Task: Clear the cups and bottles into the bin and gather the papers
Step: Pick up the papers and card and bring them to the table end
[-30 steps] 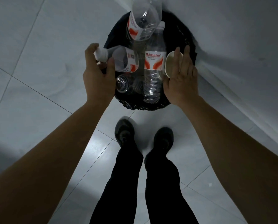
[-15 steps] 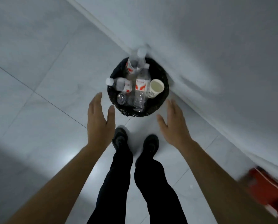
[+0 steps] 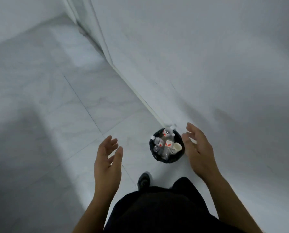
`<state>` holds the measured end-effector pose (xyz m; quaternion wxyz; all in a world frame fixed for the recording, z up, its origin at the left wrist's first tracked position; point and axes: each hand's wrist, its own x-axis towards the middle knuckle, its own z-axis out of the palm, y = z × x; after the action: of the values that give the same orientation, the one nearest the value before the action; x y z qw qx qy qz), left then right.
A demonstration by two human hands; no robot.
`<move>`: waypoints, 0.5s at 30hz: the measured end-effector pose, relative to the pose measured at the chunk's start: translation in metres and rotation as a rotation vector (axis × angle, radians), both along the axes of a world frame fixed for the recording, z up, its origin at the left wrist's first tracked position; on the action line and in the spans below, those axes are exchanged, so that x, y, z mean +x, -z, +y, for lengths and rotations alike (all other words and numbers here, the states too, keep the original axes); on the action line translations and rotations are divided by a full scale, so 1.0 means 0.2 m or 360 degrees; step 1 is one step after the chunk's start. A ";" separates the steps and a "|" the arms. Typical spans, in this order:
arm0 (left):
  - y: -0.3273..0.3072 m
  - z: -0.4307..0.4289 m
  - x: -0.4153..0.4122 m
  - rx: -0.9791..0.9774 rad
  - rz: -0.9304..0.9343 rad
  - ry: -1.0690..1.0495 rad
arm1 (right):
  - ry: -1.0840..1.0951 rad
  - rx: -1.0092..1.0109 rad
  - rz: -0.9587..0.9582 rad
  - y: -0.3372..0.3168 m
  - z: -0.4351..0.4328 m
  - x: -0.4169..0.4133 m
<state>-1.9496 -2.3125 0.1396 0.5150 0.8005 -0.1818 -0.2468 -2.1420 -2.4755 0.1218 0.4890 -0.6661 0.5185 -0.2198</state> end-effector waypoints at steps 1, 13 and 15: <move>-0.06 0.08 -0.01 -0.0066 0.0002 -0.0122 | -0.0012 -0.0007 -0.0078 -0.07 0.04 0.01; -0.34 0.64 -0.64 -0.0195 -0.0321 -0.1116 | -0.1011 0.0092 -0.0402 -0.31 0.20 -0.01; -0.33 0.73 -0.79 -0.0110 -0.0338 -0.1229 | -0.1157 0.0081 -0.0415 -0.26 0.26 -0.03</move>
<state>-2.1070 -2.1671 0.2064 0.5748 0.8132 0.0719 0.0553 -2.1489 -2.4230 0.1731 0.6131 -0.7607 0.1874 -0.1020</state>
